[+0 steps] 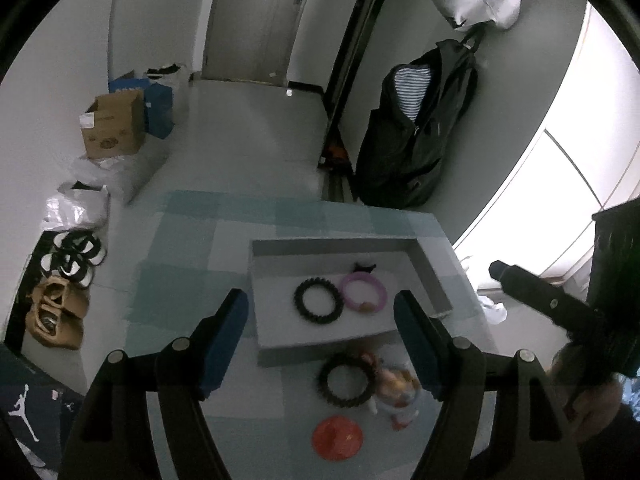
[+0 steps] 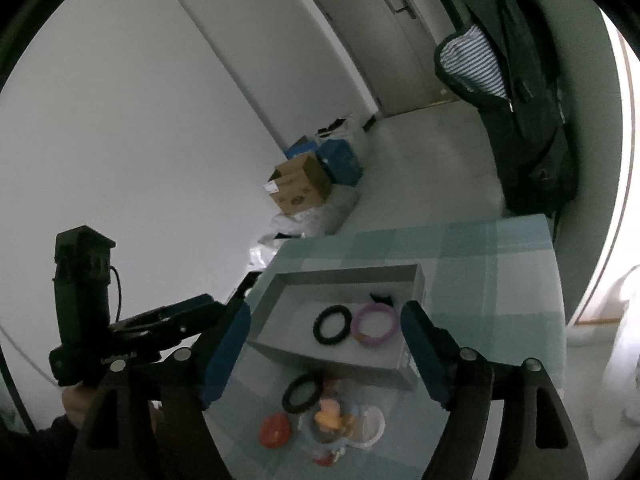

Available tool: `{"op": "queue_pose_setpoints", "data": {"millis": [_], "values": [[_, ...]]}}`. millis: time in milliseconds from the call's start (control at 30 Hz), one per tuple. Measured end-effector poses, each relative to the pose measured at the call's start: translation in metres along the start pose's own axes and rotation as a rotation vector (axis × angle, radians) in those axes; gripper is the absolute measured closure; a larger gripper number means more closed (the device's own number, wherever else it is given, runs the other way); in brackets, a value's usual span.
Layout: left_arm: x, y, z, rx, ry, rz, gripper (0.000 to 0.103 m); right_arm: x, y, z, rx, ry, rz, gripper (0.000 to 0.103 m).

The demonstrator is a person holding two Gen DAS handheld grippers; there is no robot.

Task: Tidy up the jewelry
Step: 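Open both grippers and withdraw them from the box, then grasp the red round China badge with the left gripper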

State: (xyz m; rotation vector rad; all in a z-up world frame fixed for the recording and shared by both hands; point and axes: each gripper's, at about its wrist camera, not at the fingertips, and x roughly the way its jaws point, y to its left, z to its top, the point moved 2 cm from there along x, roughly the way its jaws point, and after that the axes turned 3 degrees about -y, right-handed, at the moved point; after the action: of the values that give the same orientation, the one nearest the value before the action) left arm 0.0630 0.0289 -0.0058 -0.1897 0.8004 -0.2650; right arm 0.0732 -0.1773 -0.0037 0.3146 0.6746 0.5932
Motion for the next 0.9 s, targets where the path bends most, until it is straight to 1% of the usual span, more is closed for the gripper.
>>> {"op": "queue_pose_setpoints", "data": {"millis": [100,400,467,533,633,767,833,900], "values": [[-0.005,0.001,-0.01,0.012,0.004,0.021,0.032,-0.006,0.006,-0.003,-0.024,-0.004,-0.012,0.019],[-0.007,-0.004,-0.045,0.047,0.09,0.018,0.031,-0.013,0.016,-0.021,-0.079,0.039,-0.046,0.015],[-0.002,-0.004,-0.052,0.051,0.121,0.018,0.031,-0.015,0.016,-0.025,-0.084,0.048,-0.055,0.011],[0.003,-0.004,-0.057,0.053,0.151,0.02,0.031,-0.015,0.016,-0.028,-0.085,0.056,-0.064,0.009],[0.012,-0.003,-0.064,0.054,0.201,-0.011,0.031,-0.016,0.016,-0.032,-0.091,0.066,-0.076,0.006],[0.026,0.002,-0.078,0.043,0.287,-0.018,0.031,-0.016,0.015,-0.038,-0.118,0.089,-0.096,0.006],[0.03,-0.002,-0.083,0.07,0.305,-0.012,0.031,-0.016,0.013,-0.04,-0.12,0.099,-0.097,0.005],[0.033,-0.007,-0.087,0.106,0.322,0.01,0.031,-0.014,0.011,-0.043,-0.119,0.118,-0.102,0.005]]}}
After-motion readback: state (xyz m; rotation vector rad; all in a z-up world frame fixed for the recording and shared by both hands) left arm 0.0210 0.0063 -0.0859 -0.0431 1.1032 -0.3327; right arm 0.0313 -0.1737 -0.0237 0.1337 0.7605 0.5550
